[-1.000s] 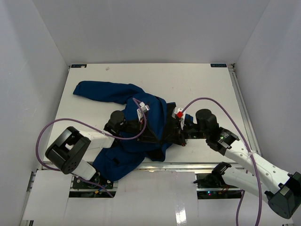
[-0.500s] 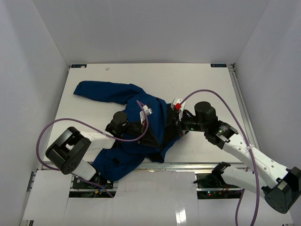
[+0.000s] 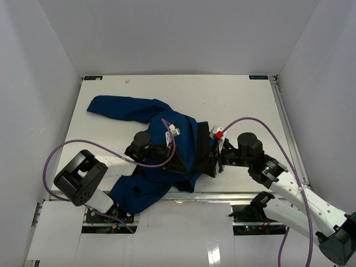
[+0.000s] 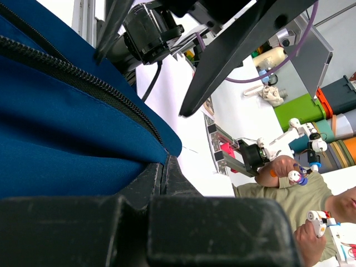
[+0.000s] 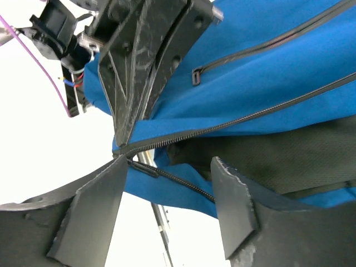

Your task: Zip up the jacket

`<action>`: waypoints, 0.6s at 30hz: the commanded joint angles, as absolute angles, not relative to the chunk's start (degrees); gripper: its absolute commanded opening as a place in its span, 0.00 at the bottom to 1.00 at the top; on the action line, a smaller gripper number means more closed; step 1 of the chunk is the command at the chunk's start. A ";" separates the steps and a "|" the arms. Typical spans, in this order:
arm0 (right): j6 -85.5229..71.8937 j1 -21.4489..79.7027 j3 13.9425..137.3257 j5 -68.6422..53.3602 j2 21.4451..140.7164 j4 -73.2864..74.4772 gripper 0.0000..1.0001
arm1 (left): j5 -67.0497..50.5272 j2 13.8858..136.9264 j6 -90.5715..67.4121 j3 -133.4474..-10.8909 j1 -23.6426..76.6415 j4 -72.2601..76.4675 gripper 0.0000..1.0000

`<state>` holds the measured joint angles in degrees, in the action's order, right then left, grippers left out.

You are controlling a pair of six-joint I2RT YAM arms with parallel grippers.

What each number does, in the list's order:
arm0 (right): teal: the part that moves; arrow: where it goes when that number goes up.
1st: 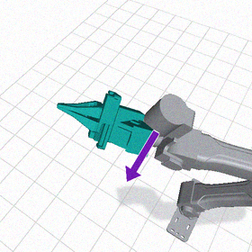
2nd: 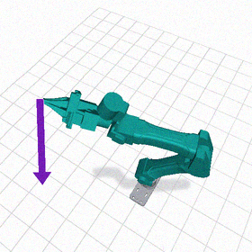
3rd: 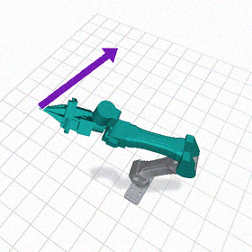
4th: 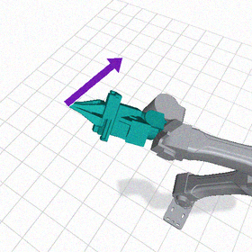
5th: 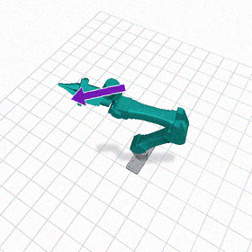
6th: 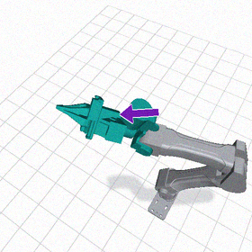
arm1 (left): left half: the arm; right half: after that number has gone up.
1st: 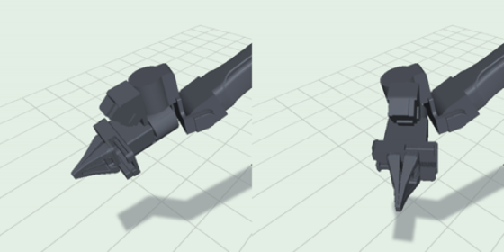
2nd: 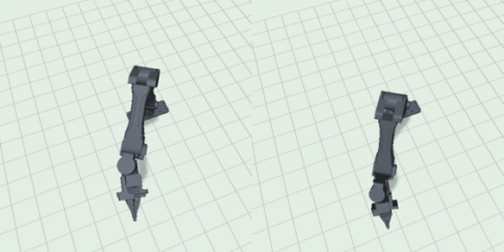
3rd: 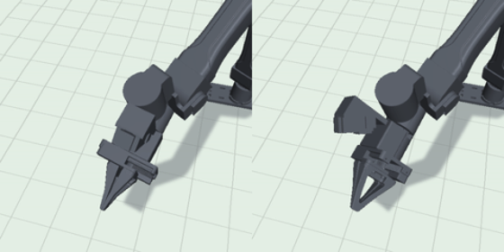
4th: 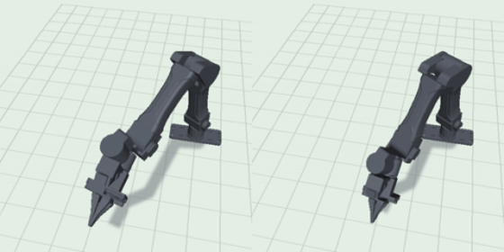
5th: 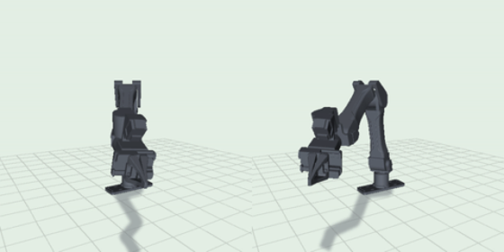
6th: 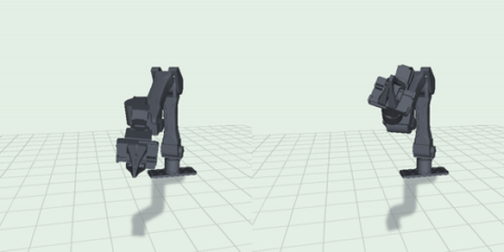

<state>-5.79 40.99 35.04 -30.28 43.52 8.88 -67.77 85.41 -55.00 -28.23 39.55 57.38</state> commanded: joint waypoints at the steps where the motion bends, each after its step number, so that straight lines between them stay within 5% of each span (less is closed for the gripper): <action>1: -6.21 41.05 33.58 -33.79 45.23 5.24 0.69 | -69.61 83.39 -54.12 -29.39 39.81 58.92 0.00; 18: -4.39 41.04 31.42 -39.77 48.16 1.15 0.61 | -69.70 83.06 -54.23 -29.18 39.81 59.19 0.00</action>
<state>-5.32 40.99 31.94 -36.77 47.69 4.45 -67.94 85.41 -54.92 -28.23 39.55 57.45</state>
